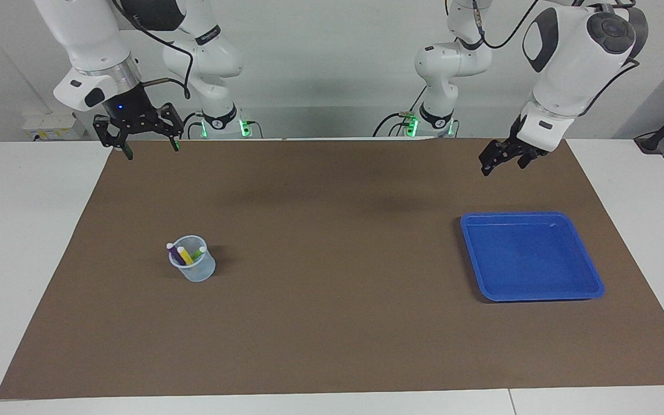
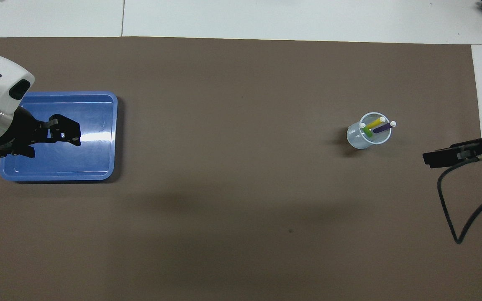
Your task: Transfer and insert pens with both arms
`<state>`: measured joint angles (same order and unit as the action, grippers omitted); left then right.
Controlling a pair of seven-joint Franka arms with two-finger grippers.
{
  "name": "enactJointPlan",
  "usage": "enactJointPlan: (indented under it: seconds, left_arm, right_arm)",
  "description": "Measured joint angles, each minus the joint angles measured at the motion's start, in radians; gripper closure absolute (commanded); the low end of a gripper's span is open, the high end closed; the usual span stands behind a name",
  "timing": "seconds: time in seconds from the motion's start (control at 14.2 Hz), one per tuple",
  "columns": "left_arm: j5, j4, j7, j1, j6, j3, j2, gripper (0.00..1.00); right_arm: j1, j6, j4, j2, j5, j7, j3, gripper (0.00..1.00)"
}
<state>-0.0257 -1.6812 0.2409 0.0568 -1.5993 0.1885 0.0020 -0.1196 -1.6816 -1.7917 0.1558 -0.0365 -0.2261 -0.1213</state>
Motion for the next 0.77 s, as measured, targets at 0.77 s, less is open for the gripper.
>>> enactJointPlan:
  seconds: [0.77]
  left_arm:
    - [0.000,0.000,-0.062,-0.001,-0.001,0.000,0.000,0.00]
  right_arm:
    - [0.008,0.000,-0.004,0.000,-0.040,0.133,-0.002,0.00]
